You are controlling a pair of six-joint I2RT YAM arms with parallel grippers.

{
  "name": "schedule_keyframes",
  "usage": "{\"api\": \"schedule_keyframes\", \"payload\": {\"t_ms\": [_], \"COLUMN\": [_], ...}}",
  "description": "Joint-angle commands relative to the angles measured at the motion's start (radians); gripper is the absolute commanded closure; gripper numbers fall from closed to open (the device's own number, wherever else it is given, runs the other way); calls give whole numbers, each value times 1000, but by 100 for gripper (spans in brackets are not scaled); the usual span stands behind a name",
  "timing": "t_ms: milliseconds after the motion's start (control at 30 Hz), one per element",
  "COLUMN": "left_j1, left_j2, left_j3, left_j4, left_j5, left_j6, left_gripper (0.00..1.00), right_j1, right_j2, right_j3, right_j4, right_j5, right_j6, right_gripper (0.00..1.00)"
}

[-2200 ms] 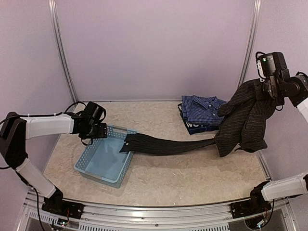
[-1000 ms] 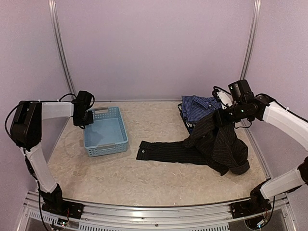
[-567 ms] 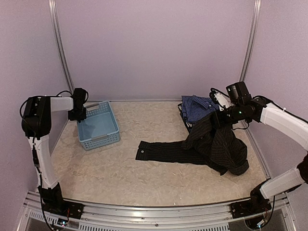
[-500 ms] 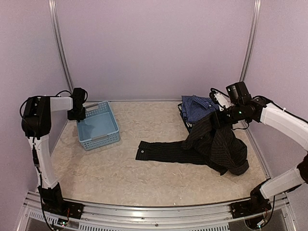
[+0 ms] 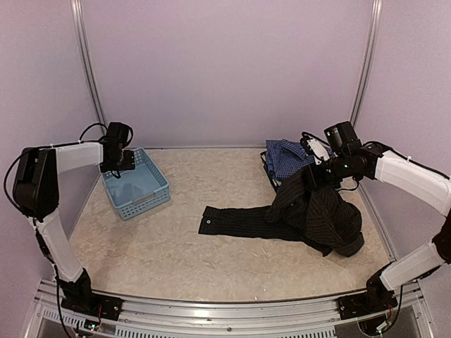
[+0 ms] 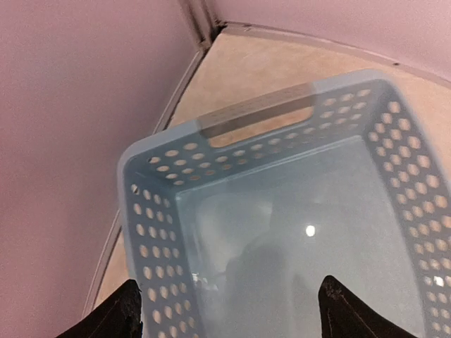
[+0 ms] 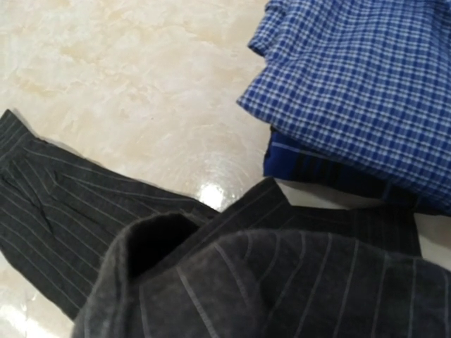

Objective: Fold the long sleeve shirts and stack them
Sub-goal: Move the bin to the corner of the board.

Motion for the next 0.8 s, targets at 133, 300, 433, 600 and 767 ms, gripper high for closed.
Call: {"api": "schedule_keyframes", "payload": {"t_ms": [133, 300, 433, 600, 767], "left_j1": [-241, -424, -565, -592, -529], "left_j2": [-251, -350, -392, -389, -359], "left_j3": [-208, -348, -433, -521, -554], "left_j4": [52, 55, 63, 90, 96], "left_j5": [124, 215, 237, 212, 175], "left_j6": [-116, -192, -285, -360, -371], "left_gripper": [14, 10, 10, 10, 10], "right_j1": [19, 22, 24, 33, 43], "right_j2": [30, 35, 46, 60, 65], "right_j3": [0, -10, -14, -13, -13], "right_j4": [49, 66, 78, 97, 96], "right_j5": [-28, -34, -44, -61, -55], "right_j6": [8, 11, 16, 22, 19], "right_gripper": [100, 100, 100, 100, 100]}}
